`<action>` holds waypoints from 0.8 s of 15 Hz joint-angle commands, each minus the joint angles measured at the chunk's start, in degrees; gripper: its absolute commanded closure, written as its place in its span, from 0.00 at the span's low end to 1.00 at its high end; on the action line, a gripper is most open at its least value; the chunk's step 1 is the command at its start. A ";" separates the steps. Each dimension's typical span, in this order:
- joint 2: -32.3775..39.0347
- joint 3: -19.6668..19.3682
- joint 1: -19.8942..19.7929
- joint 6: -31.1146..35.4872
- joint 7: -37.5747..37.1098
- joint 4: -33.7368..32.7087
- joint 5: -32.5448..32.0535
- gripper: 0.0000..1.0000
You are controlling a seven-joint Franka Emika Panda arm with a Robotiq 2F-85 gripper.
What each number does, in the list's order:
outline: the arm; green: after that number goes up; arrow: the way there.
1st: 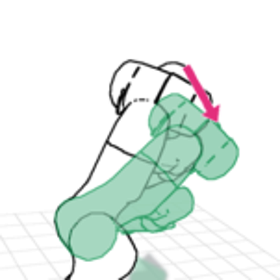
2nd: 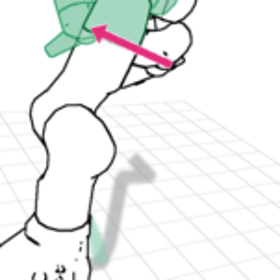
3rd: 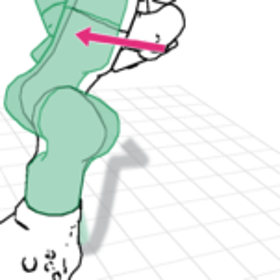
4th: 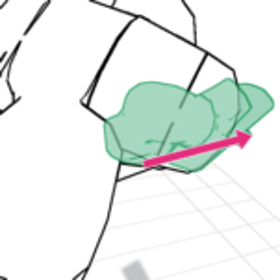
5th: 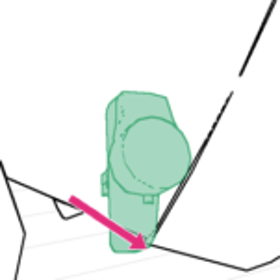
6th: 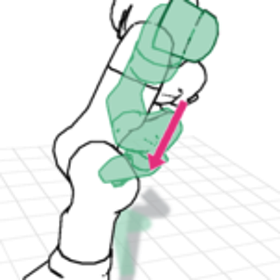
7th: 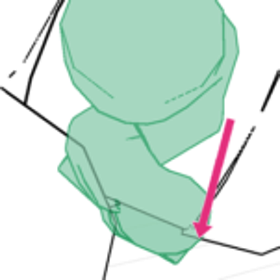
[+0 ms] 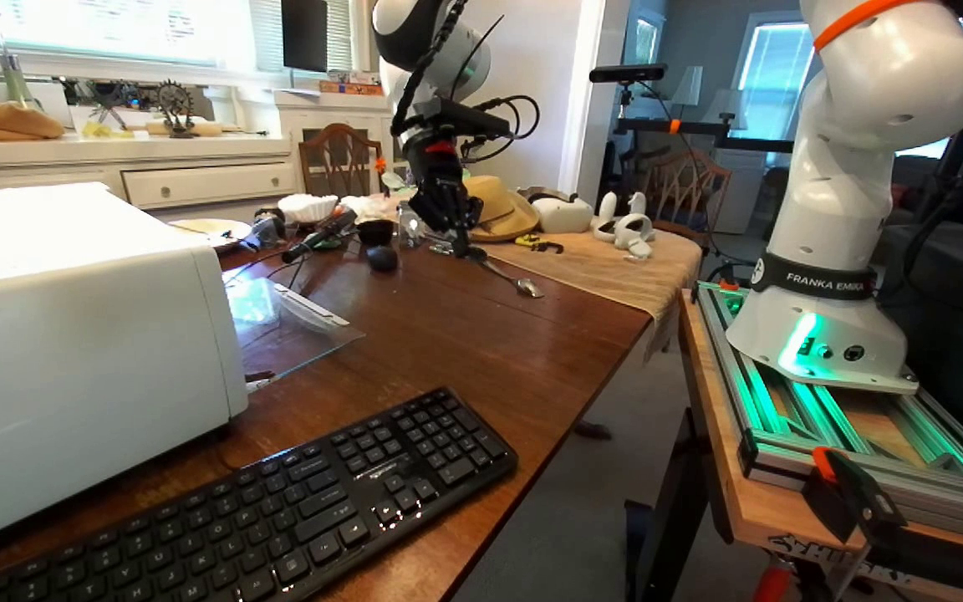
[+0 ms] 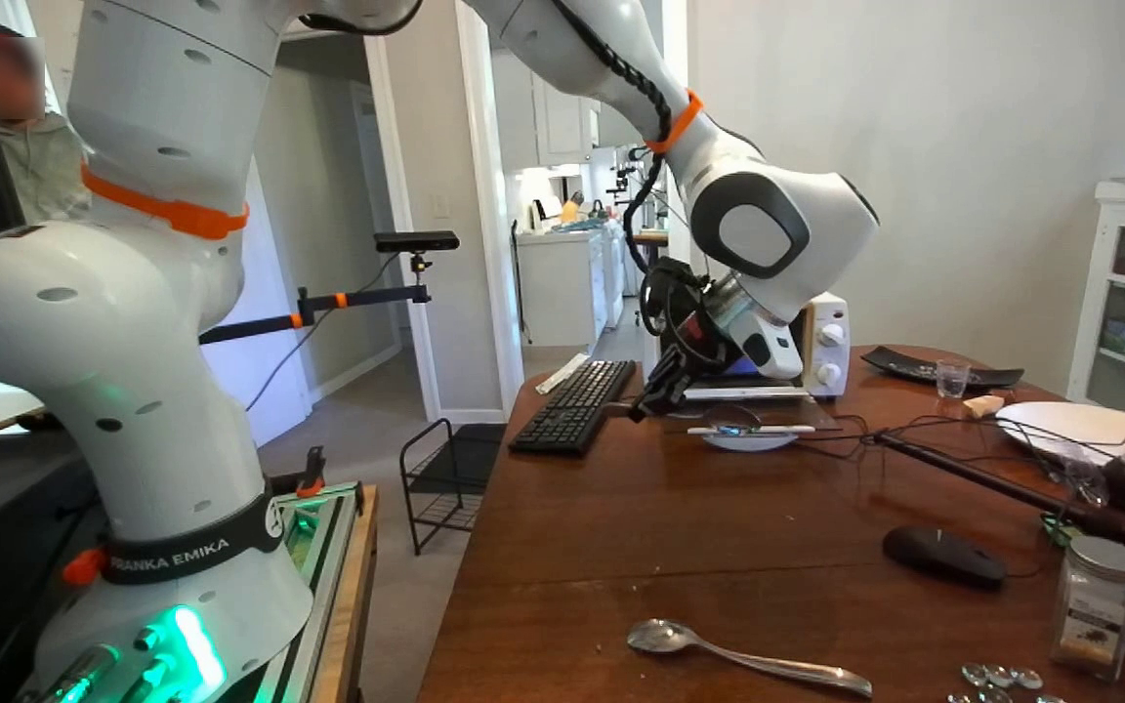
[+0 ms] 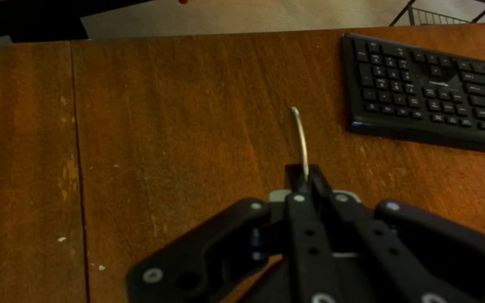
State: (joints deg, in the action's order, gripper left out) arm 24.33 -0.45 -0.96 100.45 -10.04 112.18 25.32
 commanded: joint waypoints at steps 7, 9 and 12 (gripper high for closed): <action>9.76 -2.27 0.88 -8.33 -7.02 -15.12 -11.29 0.99; 11.73 -2.13 0.97 -8.75 -6.98 -18.07 -11.92 0.99; 14.27 -2.49 1.54 -10.34 -9.15 -21.46 -13.18 0.99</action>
State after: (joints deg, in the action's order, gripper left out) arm 35.10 -2.33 -0.44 92.68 -16.38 95.55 14.04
